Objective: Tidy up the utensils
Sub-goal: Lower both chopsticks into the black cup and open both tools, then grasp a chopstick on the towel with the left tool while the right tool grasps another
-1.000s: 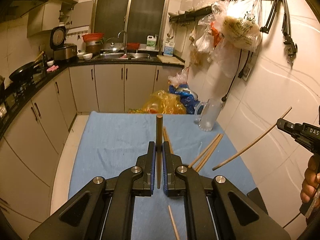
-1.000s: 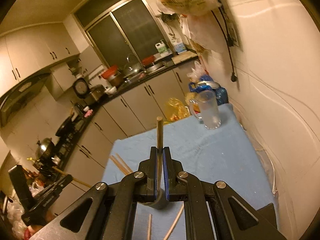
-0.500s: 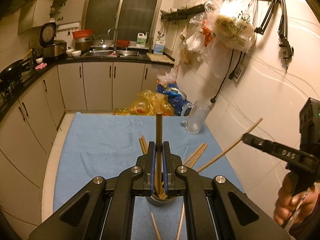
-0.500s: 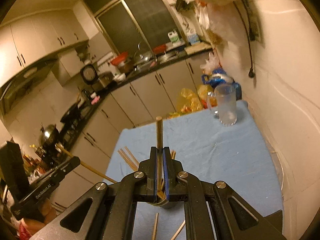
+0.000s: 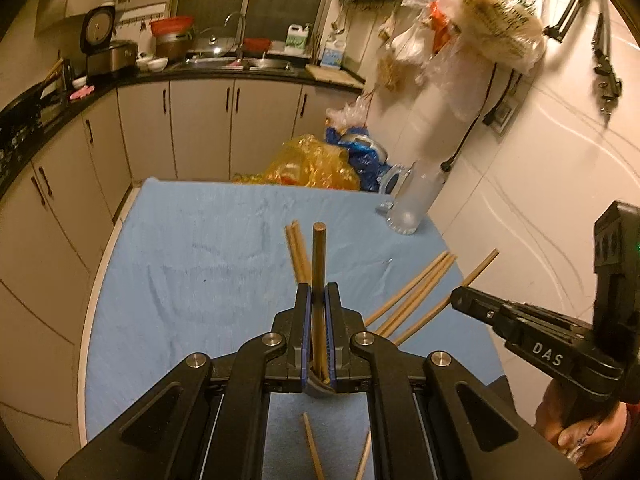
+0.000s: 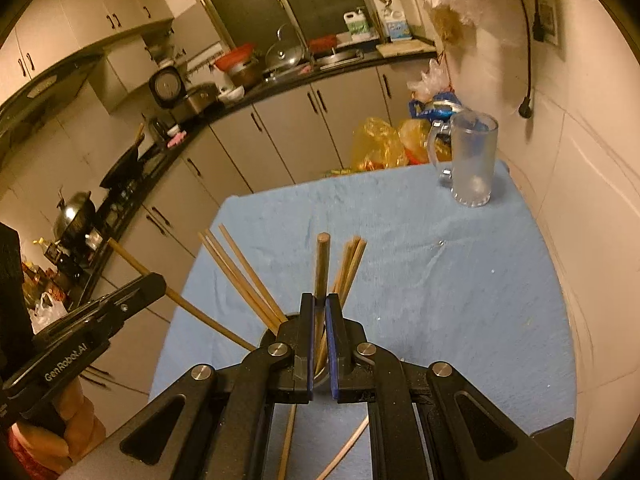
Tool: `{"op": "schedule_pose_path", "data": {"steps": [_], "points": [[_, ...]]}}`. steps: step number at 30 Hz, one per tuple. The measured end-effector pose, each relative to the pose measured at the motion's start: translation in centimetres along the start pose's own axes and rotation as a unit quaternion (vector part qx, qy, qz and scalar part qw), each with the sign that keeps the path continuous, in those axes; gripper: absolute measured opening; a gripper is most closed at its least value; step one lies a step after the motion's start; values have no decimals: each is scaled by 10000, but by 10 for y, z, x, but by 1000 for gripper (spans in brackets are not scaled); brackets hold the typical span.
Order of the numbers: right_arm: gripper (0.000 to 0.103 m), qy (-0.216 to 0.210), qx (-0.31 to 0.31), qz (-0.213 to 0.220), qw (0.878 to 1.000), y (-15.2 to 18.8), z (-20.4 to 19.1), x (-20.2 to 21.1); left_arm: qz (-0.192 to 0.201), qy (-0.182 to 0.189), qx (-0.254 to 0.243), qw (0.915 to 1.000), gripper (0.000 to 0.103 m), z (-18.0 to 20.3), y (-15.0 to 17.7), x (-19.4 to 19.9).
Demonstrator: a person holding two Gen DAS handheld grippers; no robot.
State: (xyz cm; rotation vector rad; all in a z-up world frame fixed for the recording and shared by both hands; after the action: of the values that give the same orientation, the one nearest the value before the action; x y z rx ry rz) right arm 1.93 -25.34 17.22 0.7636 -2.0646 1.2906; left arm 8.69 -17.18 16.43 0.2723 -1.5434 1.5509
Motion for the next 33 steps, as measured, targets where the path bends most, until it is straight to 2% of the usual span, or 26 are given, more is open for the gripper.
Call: {"op": "schedule_pose_path", "data": {"steps": [5, 8, 12, 18, 23, 26, 30, 33], "points": [[7, 63, -2, -104, 9999, -3, 2, -17, -121, -91, 172, 9997, 6, -11, 3, -16], [7, 79, -17, -8, 10000, -12, 2, -17, -142, -46, 292, 9995, 8, -16, -1, -19], [7, 71, -63, 226, 9997, -28, 1, -4, 52, -65, 354, 9993, 25, -19, -11, -11], [9, 123, -303, 486, 9983, -35, 15, 22, 253, -125, 361, 9989, 27, -24, -15, 7], [17, 219, -599, 273, 9976, -11, 39, 23, 279, -198, 374, 9987, 28, -34, 1, 20], [18, 375, -752, -10, 9965, 15, 57, 14, 153, -215, 435, 9987, 28, -41, 23, 22], [23, 562, -994, -488, 9923, 59, 80, -3, -256, -255, 519, 9980, 28, -45, 67, 6], [24, 659, -1267, -905, 9856, 92, 96, -19, -786, -182, 524, 9954, 28, -38, 113, -16]]}}
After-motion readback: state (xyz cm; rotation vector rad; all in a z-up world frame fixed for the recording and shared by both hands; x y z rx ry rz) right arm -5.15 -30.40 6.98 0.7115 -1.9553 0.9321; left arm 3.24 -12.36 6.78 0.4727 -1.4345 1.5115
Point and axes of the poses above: each gripper's, at about its wrist camera, not at the fingertips, and x roughly against the way its jaws point, z to its right, y to its underside, the point moved 9 cm from there along -x, roughly the way its jaws point, and after that the axes turned 3 degrees about -x, right-handed, at the moved point
